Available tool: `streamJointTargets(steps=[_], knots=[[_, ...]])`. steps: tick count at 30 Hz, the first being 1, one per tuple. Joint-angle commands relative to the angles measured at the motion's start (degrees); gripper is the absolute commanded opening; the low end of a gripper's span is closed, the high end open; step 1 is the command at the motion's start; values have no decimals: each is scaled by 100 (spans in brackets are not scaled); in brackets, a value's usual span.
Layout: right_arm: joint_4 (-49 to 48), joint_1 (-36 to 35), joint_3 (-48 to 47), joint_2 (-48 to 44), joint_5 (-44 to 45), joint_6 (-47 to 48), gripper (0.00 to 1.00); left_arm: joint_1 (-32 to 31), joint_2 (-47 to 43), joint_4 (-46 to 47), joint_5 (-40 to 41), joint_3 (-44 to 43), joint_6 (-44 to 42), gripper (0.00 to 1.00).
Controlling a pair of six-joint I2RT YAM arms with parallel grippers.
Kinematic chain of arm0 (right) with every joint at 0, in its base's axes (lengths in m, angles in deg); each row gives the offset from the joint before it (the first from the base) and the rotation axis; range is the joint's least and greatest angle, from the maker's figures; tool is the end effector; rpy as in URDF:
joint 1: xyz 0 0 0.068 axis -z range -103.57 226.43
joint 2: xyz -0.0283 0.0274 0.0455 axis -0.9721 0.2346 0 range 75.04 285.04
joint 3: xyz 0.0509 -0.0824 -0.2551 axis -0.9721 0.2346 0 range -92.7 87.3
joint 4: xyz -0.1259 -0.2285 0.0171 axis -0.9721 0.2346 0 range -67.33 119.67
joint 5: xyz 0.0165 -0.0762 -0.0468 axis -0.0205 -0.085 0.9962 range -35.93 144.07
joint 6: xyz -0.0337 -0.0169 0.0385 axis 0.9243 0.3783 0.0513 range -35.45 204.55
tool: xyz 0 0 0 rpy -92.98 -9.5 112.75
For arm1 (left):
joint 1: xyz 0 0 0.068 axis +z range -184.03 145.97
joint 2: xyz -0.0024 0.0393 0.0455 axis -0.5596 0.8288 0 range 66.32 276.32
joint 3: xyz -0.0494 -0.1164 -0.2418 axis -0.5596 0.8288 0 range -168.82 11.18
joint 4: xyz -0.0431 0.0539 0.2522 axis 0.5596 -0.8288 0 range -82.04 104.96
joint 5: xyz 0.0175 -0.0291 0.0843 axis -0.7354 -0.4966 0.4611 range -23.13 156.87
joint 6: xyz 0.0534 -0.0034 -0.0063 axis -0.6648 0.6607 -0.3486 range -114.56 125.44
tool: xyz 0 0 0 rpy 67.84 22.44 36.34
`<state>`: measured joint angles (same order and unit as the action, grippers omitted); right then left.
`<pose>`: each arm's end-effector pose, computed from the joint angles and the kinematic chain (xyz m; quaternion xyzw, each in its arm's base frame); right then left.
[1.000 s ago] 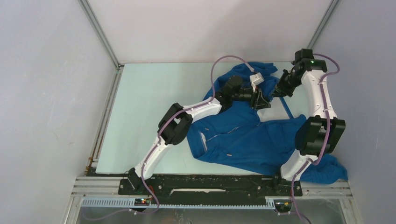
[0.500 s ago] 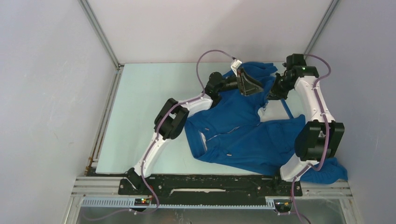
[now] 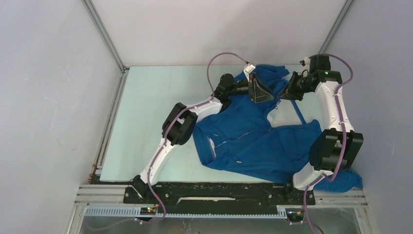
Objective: Zip up the jacket
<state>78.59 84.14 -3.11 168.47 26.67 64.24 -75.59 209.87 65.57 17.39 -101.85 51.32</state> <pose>0.3372 -0.0291 0.3337 0.1651 0.9236 0.2554 0.2335 0.4049 -0.3952 0.2309 0.3231 0.5329 -0.6877 0.3723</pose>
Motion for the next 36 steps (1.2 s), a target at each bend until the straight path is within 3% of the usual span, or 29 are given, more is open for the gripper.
streamJointTargets(steps=[1,8,13,18,21,28,33,34,36], knots=[[-111,25,-139,-194,-702,111,0,-31,272,-503,-261,-886,-370,72],[-154,32,-138,-229,-1031,115,0,-149,481,-758,-354,-1248,-637,82],[-182,106,-118,-246,-1113,96,0,-173,318,-338,-544,-815,-614,82],[-219,126,-123,-220,-1202,57,0,-223,435,-659,-602,-1069,-762,76],[-239,126,-130,-202,-1275,47,0,-225,444,-507,-606,-1090,-686,68],[-260,126,-118,-165,-1140,19,0,-220,430,-349,-582,-1060,-590,36],[-214,101,-104,-92,-824,4,1,-213,419,344,-614,-887,-65,14],[-215,92,-92,-82,-774,1,4,-213,420,496,-605,-857,58,9],[-229,82,-71,-86,-707,-30,19,-212,418,854,-589,-771,344,0]])
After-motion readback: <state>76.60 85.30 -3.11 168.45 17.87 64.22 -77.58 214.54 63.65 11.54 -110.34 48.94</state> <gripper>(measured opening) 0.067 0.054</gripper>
